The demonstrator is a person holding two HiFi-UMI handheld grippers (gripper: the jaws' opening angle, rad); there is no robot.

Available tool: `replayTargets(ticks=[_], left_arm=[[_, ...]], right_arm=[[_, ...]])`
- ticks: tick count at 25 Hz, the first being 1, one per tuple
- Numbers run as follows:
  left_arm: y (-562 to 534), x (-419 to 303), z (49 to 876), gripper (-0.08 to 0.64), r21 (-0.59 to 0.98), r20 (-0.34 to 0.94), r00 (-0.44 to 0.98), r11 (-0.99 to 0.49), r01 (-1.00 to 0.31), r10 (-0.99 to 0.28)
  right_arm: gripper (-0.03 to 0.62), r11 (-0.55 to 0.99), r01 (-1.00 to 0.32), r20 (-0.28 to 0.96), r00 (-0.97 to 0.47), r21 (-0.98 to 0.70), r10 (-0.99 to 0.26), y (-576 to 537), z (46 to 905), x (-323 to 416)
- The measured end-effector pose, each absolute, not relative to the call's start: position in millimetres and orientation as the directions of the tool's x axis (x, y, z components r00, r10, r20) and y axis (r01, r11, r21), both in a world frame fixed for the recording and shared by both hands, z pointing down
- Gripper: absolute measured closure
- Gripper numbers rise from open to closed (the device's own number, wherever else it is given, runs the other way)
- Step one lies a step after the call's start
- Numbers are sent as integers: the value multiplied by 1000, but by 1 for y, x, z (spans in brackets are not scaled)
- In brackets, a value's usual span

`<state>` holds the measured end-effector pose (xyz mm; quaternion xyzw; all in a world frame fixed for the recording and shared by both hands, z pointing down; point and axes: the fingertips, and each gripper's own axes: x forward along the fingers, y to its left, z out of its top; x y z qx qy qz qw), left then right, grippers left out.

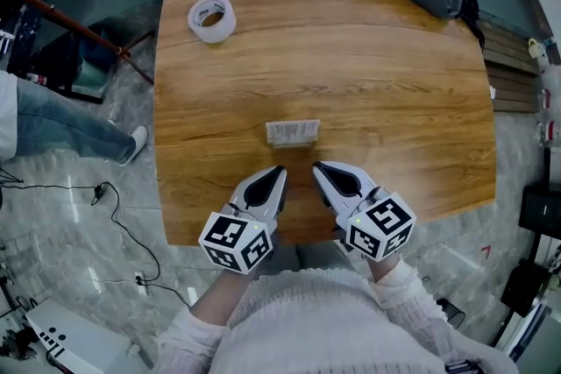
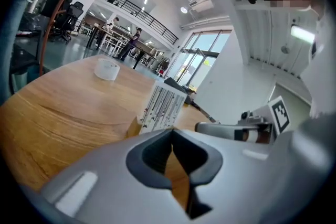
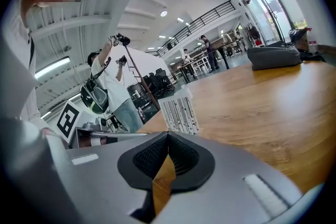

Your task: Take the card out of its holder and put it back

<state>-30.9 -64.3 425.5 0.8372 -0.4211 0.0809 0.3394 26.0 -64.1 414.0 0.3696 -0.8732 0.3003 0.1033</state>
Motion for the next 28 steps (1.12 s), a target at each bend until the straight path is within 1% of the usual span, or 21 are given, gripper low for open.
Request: replayTargets(ticks=[5,7,8,13,23,28], left_arm=[[-77,-43,435,551,474,425,597,-395,-787,-681],[-82,-46,436,548,463,424,589,-395,-794,-688],[-84,-48,437,548,457,421,587,-397,-796,-692],[-98,-54,440,528,436,413,568,-393,-810,-712],[-114,-57,441,462,394,401,556,-412,-822,-728],[-121,-53,438,446,365,385,565,-443,-819,-730]], right_arm=[[588,546,-711,411,-702,-442,-581,-69,424,25],[559,547,-716,415,-698,-434,-584,-73,426,26],[557,547,-718,416,-696,-431,-586,-75,427,26],[554,547,-724,414,-689,-419,-595,-86,431,29],[469,548,-747,416,-665,-377,-620,-108,435,29],[451,561,-753,420,-658,-344,-625,-115,434,29]])
